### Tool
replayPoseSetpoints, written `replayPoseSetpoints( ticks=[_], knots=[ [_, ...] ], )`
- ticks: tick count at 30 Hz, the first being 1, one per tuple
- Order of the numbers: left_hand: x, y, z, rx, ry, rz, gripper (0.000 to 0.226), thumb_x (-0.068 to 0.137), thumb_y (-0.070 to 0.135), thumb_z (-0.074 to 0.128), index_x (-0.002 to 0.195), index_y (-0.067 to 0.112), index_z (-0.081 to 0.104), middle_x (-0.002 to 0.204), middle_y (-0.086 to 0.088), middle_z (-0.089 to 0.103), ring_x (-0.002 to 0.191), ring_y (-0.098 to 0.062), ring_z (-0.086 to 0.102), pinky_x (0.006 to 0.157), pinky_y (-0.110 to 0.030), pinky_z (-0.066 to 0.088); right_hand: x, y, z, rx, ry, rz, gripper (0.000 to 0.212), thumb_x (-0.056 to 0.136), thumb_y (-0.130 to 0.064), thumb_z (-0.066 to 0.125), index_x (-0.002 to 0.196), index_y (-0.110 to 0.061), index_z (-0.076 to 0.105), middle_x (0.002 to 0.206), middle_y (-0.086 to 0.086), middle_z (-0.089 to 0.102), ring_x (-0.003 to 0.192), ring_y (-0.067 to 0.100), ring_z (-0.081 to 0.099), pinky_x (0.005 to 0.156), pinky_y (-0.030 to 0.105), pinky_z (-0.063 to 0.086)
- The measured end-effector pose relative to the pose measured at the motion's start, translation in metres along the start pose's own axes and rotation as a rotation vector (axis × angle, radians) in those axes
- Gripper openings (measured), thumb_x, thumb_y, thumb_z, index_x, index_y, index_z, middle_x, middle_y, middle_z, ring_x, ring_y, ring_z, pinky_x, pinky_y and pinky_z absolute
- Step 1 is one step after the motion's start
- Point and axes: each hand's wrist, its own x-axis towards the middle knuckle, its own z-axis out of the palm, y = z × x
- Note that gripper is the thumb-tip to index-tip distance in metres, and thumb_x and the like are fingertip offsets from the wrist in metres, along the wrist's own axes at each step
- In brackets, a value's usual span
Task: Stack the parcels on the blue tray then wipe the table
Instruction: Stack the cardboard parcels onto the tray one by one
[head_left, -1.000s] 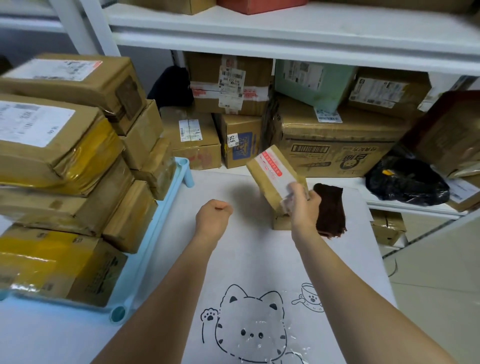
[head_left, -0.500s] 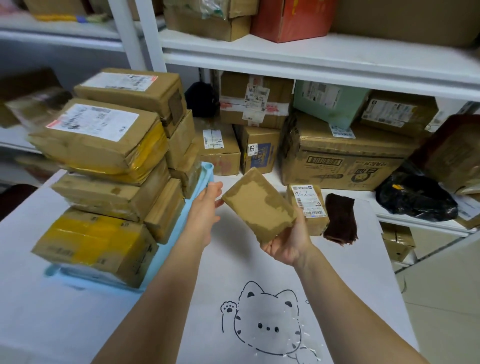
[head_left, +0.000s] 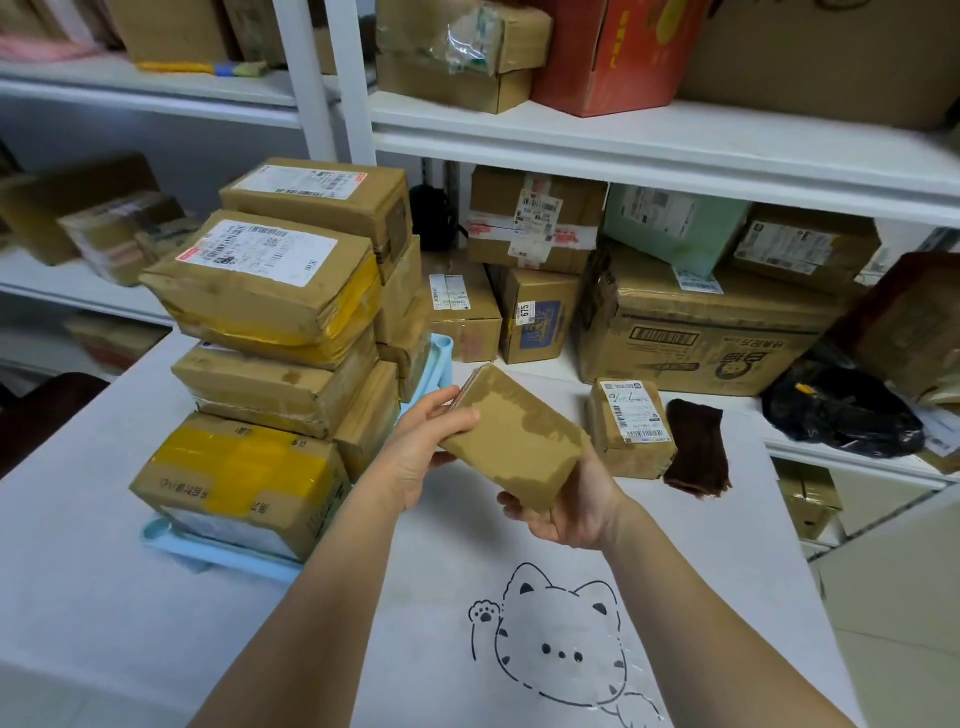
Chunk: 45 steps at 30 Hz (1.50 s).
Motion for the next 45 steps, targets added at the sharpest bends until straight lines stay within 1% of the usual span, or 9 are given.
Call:
replayPoseSetpoints(
  ticks=[5,14,16,20,26,31,38,42,45],
  knots=[
    [-0.002,-0.002,-0.013,-0.095,0.096,-0.078,0.056,0.075,0.034,0.075,0.126,0.022,0.056,0.122,-0.008,0.062,0.112,-0.026,0.058,0.085,-0.041,0.051,-0.001,0.003,-0.001,0.019,0.106,-0.188,0.082,0.079,-0.080,0.036,0.122,-0.015,0.061,0.112,0.013,0.065,0.099,0.030,0.063,0.086,0.044,0.050],
    [-0.015,0.002,-0.017,-0.104,0.105,-0.227,0.053,0.078,0.057,0.063,0.119,0.025,0.056,0.115,-0.007,0.063,0.107,-0.026,0.059,0.076,-0.042,0.054,-0.016,-0.001,0.009,-0.053,0.045,-0.356,0.029,0.083,-0.041,0.062,0.106,-0.023,0.064,0.096,0.008,0.066,0.092,0.026,0.061,0.091,0.044,0.049],
    [-0.016,0.004,-0.019,-0.101,0.108,-0.222,0.058,0.081,0.068,0.049,0.115,0.022,0.058,0.109,-0.009,0.065,0.103,-0.026,0.060,0.074,-0.040,0.052,-0.017,-0.001,0.012,-0.012,0.072,-0.321,0.029,0.086,-0.040,0.061,0.104,-0.017,0.064,0.094,0.012,0.065,0.088,0.027,0.062,0.086,0.043,0.053],
    [-0.016,0.007,-0.023,-0.109,0.040,-0.117,0.067,0.088,0.067,0.034,0.119,0.014,0.061,0.105,-0.006,0.064,0.098,-0.024,0.057,0.069,-0.034,0.048,-0.018,0.001,0.013,0.120,0.073,-0.234,0.040,0.082,-0.044,0.059,0.100,-0.008,0.060,0.083,0.011,0.063,0.072,0.026,0.065,0.055,0.030,0.056],
    [-0.024,0.007,-0.021,0.020,-0.041,-0.007,0.056,0.068,0.044,0.076,0.116,0.023,0.055,0.123,-0.002,0.059,0.121,-0.020,0.047,0.106,-0.049,0.032,-0.013,0.008,0.010,0.181,0.014,-0.174,0.045,0.079,-0.046,0.056,0.104,-0.009,0.063,0.088,0.015,0.066,0.069,0.034,0.065,0.057,0.030,0.056],
    [-0.028,0.003,-0.010,0.029,-0.063,0.073,0.081,0.072,0.010,0.079,0.137,0.026,0.034,0.116,0.004,0.060,0.116,-0.017,0.052,0.101,-0.038,0.041,-0.012,0.012,0.009,0.205,-0.048,-0.184,0.045,0.083,-0.043,0.045,0.103,-0.009,0.066,0.089,0.015,0.070,0.071,0.032,0.065,0.056,0.026,0.054],
    [-0.029,0.002,0.005,0.567,0.143,0.364,0.097,0.061,0.020,0.088,0.138,0.024,0.030,0.130,0.006,0.032,0.119,-0.006,0.035,0.095,-0.023,0.041,0.006,0.017,0.000,0.206,0.197,-0.185,0.058,0.095,-0.057,0.033,0.116,-0.010,0.060,0.107,0.015,0.066,0.089,0.032,0.063,0.075,0.039,0.052],
    [-0.031,-0.002,0.005,0.659,0.225,0.537,0.093,0.066,0.006,0.083,0.139,0.024,0.028,0.139,0.003,0.027,0.120,-0.003,0.035,0.075,-0.005,0.038,0.006,0.016,0.002,0.156,0.202,-0.213,0.054,0.097,-0.054,0.031,0.117,-0.013,0.061,0.119,0.011,0.065,0.098,0.029,0.061,0.082,0.040,0.050],
    [-0.032,-0.006,0.005,0.724,0.267,0.649,0.091,0.069,0.004,0.080,0.142,0.021,0.029,0.146,0.001,0.026,0.119,0.006,0.028,0.075,0.007,0.035,0.004,0.015,0.003,0.158,0.201,-0.227,0.051,0.098,-0.052,0.032,0.116,-0.014,0.061,0.118,0.010,0.065,0.097,0.028,0.061,0.082,0.040,0.049]
  ],
)
